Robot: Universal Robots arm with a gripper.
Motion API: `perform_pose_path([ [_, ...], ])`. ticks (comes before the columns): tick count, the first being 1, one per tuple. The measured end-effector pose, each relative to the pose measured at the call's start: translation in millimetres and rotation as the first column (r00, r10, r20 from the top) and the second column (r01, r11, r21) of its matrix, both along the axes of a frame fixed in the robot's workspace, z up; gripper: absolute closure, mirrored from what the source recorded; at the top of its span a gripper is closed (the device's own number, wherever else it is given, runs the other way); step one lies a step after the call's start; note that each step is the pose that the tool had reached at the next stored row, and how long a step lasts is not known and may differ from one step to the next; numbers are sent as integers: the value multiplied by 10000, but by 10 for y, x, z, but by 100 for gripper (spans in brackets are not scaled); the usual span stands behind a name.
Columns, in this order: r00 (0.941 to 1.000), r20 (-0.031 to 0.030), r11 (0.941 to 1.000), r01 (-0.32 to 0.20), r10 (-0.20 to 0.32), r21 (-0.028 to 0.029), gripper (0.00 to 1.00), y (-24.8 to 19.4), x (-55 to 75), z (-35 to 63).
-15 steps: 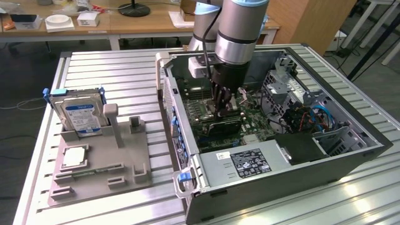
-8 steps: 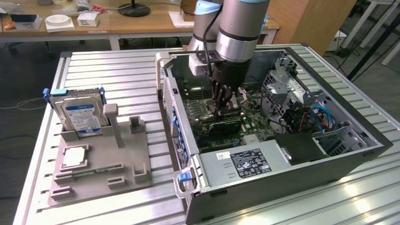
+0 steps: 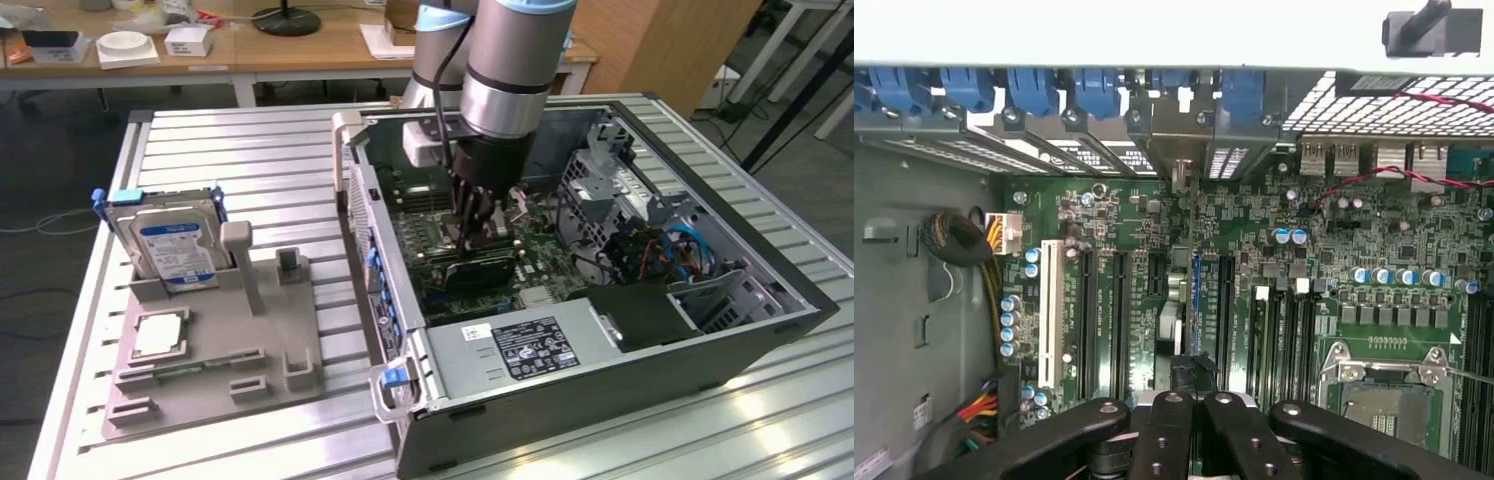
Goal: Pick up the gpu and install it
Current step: 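Press down on the gpu until it lock into place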
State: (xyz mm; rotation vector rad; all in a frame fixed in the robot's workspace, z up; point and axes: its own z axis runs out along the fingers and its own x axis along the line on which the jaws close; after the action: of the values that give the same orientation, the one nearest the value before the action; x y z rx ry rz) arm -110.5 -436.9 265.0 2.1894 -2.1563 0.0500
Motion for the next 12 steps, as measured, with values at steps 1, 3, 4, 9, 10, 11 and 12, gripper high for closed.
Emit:
perform_pose_path([
  [1,10000,-1,10000,0,0,-1,89,0,0,-5],
  [3,10000,-1,10000,0,0,-2,89,0,0,-16],
  [4,10000,0,10000,0,0,-1,89,0,0,-22],
  [9,10000,-10,10000,-2,2,-19,89,-2,-1,-57],
  [10,10000,-10,10000,-2,2,-18,89,-2,-1,-66],
  [11,10000,-10,10000,-1,1,-16,89,-1,0,-68],
  [12,10000,-12,10000,-1,1,-16,89,1,1,-63],
])
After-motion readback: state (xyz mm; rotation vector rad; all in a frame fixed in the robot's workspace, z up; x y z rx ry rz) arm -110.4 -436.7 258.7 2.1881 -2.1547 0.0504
